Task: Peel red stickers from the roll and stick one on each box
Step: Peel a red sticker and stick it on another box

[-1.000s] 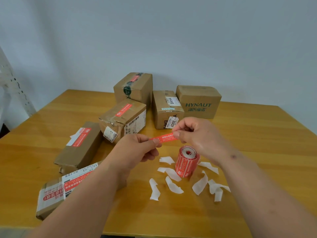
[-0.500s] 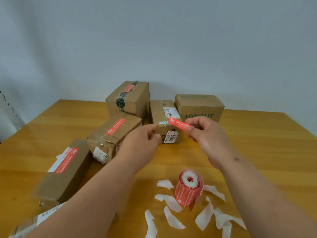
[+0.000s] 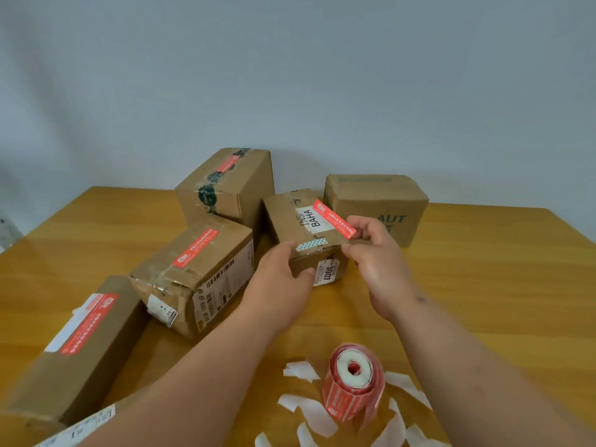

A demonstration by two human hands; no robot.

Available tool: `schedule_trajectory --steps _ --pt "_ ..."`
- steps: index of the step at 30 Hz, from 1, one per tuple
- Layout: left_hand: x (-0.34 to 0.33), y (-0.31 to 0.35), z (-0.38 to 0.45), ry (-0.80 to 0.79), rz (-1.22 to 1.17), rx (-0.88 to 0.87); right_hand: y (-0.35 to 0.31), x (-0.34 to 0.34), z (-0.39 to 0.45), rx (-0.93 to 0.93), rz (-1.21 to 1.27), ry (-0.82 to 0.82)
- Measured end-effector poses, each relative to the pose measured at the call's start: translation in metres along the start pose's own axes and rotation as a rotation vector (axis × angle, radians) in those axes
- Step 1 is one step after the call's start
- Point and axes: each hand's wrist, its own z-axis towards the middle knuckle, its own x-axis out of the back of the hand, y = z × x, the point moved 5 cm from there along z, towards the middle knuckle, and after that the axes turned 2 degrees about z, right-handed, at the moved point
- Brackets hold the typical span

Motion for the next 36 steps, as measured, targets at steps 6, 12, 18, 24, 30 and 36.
schedule_trajectory --steps 6,12,18,24,30,36 --pt "-0.011 0.017 -0.057 -0.215 -0.132 -0.004 -0.004 0.034 -0.015 -0.121 -0.005 0.15" --pt "0.024 0.02 -0.03 0.099 0.174 -0.182 -0.005 0.044 -0.022 -0.107 -0.121 0.218" --pt "0.016 0.011 0.005 -0.154 0.688 -0.19 -0.004 0.018 -0.021 -0.007 -0.379 0.074" --pt "0.021 0.014 -0.017 -0.001 1.002 -0.319 -0.004 0.022 -0.012 0.048 -0.483 0.061" --pt "0.026 0.025 -0.038 0.011 0.878 -0.297 -0.03 0.029 -0.015 0.19 -0.459 0.236" --pt "0.034 0.024 -0.013 0.081 0.377 -0.274 -0.036 0.01 -0.023 0.064 -0.578 -0.127"
